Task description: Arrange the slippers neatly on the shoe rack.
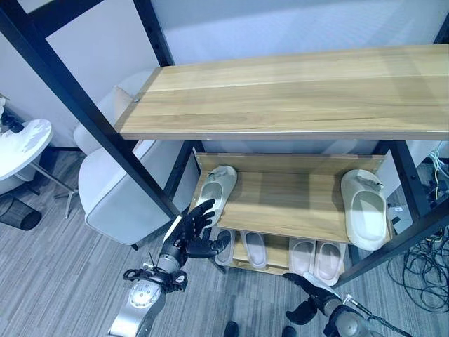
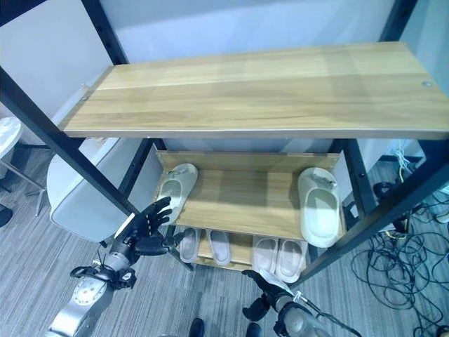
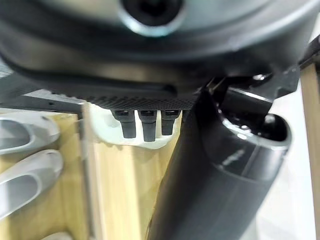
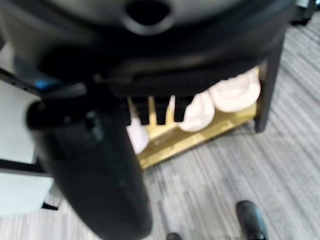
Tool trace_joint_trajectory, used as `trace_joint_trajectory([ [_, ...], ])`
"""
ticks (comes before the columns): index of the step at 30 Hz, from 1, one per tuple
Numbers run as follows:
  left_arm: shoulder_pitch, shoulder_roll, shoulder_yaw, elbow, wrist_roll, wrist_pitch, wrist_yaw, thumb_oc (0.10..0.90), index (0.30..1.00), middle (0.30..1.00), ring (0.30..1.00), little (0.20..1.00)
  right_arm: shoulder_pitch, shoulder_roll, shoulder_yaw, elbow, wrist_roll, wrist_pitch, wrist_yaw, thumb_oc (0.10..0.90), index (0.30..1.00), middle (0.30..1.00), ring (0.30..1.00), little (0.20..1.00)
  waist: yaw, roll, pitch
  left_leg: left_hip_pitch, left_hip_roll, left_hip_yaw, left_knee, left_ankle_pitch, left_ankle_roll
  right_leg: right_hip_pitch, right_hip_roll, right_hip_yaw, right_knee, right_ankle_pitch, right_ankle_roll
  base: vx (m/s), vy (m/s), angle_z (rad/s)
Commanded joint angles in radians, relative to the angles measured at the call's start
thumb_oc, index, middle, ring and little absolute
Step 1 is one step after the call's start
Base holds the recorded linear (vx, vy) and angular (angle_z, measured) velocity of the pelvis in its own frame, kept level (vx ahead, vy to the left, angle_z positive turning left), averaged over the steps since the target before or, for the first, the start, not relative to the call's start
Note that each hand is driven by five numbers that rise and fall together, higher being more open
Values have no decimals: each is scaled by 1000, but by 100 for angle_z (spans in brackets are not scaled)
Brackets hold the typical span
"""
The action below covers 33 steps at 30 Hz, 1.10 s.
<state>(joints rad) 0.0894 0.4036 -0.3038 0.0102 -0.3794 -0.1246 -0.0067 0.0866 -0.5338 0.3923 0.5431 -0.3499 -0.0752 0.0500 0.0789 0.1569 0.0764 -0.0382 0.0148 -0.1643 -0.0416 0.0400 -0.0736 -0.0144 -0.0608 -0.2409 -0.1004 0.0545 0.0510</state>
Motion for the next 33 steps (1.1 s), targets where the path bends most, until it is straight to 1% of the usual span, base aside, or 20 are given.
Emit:
trace_joint_trajectory([
  [1,-129,24,54,-112,79,-132,50,800,900,900,900,900,-24,-28,-1,-65,6,-42,-33,800,900,900,900,900,-16,-33,-53,-100,-52,36,-46,113,-24,33,11,26,13,-148,10,0,0,0],
  [6,-183,97,103,-137,211,-150,101,800,900,900,900,900,-25,-45,-6,-69,14,-42,-21,800,900,900,900,900,-21,-14,-54,-114,-56,41,-46,113,-25,11,5,34,13,-141,14,-1,5,-1],
  [8,-210,133,117,-137,290,-152,124,800,900,900,900,900,-30,-53,-2,-66,15,-44,-12,800,900,900,900,900,-23,-2,-55,-121,-57,48,-46,114,-27,-1,2,36,13,-138,17,-1,31,-9],
  [9,-229,162,124,-130,366,-154,148,800,900,900,900,900,-32,-59,0,-62,15,-44,-7,800,900,900,900,900,-25,10,-54,-126,-59,51,-46,115,-28,-7,-2,37,13,-136,19,3,37,-8],
  [12,-264,188,121,-94,460,-146,191,800,900,900,900,900,-37,-69,0,-61,16,-45,-5,800,900,900,900,900,-32,26,-50,-134,-63,54,-46,117,-30,-21,-5,42,13,-129,20,3,39,-4],
  [13,-288,215,121,-73,523,-135,214,800,900,900,900,900,-43,-78,2,-58,15,-45,-6,800,900,900,900,900,-35,38,-47,-139,-64,56,-46,119,-31,-30,-8,45,13,-127,21,1,43,-7],
  [14,-302,228,119,-63,558,-134,220,800,900,900,900,900,-45,-82,1,-55,16,-46,-8,800,900,900,900,900,-37,43,-46,-142,-64,58,-46,119,-31,-34,-10,46,13,-125,22,3,51,-9],
  [16,-330,256,108,-36,626,-124,227,800,900,900,900,900,-46,-91,-1,-55,14,-49,-10,800,900,900,900,900,-42,51,-44,-145,-64,61,-46,119,-31,-40,-11,49,13,-122,22,8,26,-8],
  [17,-334,255,105,-32,628,-124,229,800,900,900,900,900,-46,-90,-2,-55,14,-49,-10,800,900,900,900,900,-41,50,-43,-145,-64,61,-46,119,-31,-40,-11,50,13,-122,22,0,15,-7],
  [19,-376,292,87,3,706,-112,243,800,900,900,900,900,-43,-98,-6,-56,16,-54,-15,800,900,900,900,900,-52,56,-41,-146,-64,64,-46,116,-29,-42,-10,54,13,-122,23,-1,8,-2],
  [23,-424,339,51,50,790,-105,254,800,900,900,900,900,-42,-100,-7,-57,20,-65,-19,800,900,900,900,900,-59,48,-40,-141,-58,68,-46,107,-25,-42,-7,59,13,-121,24,3,2,-1],
  [27,-438,363,32,81,824,-98,257,800,900,900,900,900,-38,-98,-6,-62,21,-71,-16,800,900,900,900,900,-61,36,-40,-137,-56,71,-46,103,-23,-40,-4,63,13,-121,24,4,-3,-3],
  [28,-443,378,24,91,847,-95,255,800,900,900,900,900,-35,-99,-5,-62,21,-74,-16,800,900,900,900,900,-65,31,-42,-135,-53,73,-46,100,-23,-40,-3,63,13,-120,25,16,-17,-3],
  [29,-453,403,6,114,884,-92,254,800,900,900,900,900,-32,-100,-3,-63,20,-78,-14,800,900,900,900,900,-66,20,-43,-133,-50,75,-46,96,-21,-38,-2,66,13,-119,27,16,-17,-6],
  [30,-455,403,5,116,885,-92,256,800,900,900,900,900,-32,-99,-3,-63,20,-78,-14,800,900,900,900,900,-65,19,-43,-133,-50,75,-46,96,-21,-38,-2,66,13,-119,27,14,-13,-7],
  [33,-463,441,-9,154,928,-83,256,800,900,900,900,900,-26,-98,-2,-66,19,-83,-12,800,900,900,900,900,-66,6,-46,-129,-49,76,-46,91,-19,-38,0,65,13,-117,28,8,-1,-10],
])
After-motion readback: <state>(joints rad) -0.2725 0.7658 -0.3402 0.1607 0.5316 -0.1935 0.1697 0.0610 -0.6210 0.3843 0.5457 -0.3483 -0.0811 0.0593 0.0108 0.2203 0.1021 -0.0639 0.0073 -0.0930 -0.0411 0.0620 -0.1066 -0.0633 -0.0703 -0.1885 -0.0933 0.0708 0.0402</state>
